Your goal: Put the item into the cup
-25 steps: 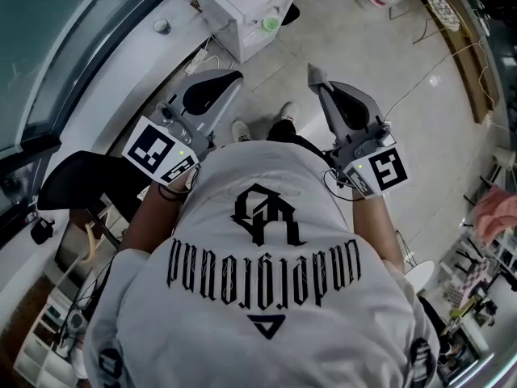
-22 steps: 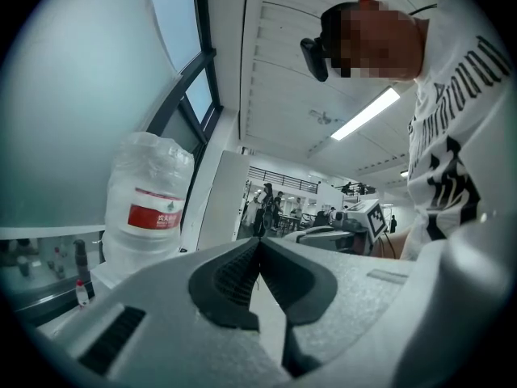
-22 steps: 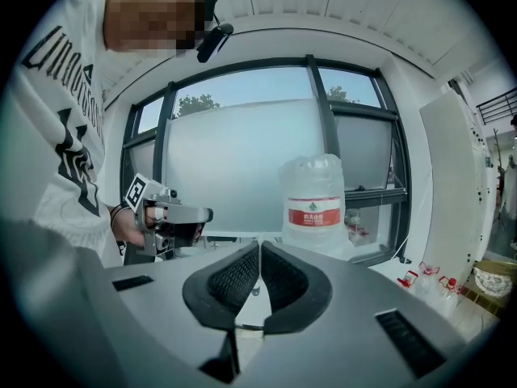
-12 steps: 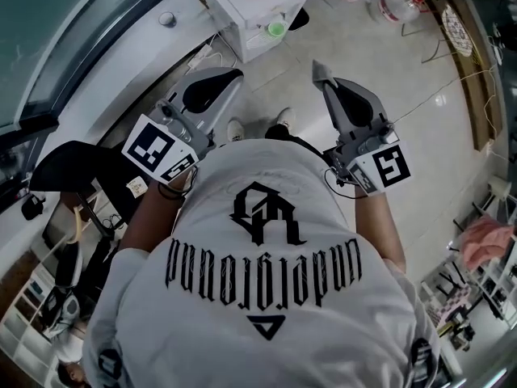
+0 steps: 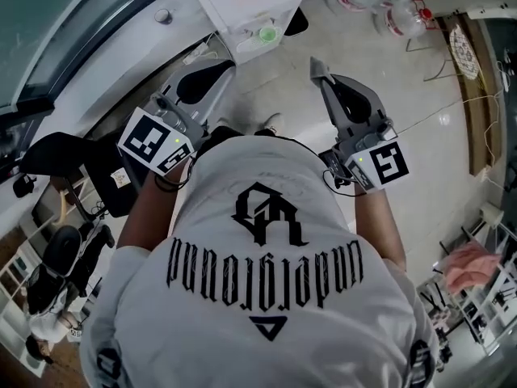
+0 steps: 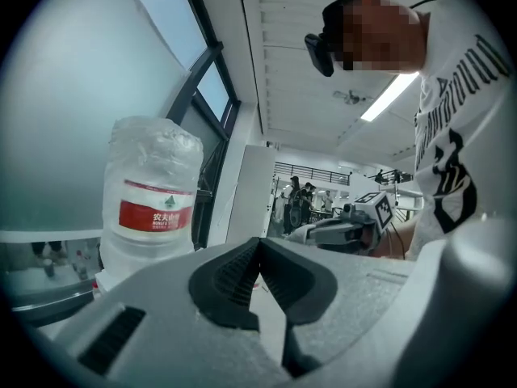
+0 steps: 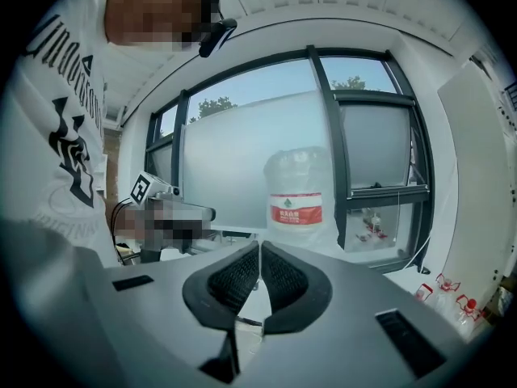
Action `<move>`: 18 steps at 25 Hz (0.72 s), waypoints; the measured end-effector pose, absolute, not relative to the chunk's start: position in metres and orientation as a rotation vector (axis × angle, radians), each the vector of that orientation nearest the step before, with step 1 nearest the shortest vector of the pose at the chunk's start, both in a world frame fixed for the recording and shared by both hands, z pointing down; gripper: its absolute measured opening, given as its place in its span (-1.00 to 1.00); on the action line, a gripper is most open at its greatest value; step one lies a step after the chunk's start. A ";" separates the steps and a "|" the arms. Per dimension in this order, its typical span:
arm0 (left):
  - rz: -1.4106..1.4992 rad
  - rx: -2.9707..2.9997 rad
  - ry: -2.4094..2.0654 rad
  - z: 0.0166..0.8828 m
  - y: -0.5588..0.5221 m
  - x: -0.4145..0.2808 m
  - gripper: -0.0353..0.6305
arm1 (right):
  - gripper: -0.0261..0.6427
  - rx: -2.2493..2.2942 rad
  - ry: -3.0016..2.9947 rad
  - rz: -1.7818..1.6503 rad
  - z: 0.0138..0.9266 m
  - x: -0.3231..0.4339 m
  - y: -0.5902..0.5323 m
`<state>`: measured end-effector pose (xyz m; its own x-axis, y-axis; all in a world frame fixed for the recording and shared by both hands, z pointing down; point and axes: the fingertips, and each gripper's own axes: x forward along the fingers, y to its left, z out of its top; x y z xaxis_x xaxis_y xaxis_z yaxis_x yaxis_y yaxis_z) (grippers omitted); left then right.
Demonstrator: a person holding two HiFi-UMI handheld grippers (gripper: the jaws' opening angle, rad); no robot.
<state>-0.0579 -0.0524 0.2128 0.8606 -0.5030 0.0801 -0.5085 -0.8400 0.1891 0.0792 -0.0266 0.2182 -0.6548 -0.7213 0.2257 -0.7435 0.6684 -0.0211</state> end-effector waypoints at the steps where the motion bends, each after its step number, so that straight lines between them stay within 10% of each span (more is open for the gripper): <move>1: 0.039 2.828 -0.789 0.214 -0.055 -0.053 -0.85 | -0.87 1.187 -2.689 0.170 0.221 0.085 -0.030; 18: 0.145 2.766 -0.821 0.249 -0.094 -0.031 -0.85 | -0.87 1.113 -2.678 0.295 0.263 0.105 -0.079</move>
<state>-0.0307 -0.0941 0.2489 0.8363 -0.5227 0.1655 -0.5478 -0.8095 0.2114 0.1052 -0.0794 0.2631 -0.6867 -0.6697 0.2828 -0.7151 0.6921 -0.0976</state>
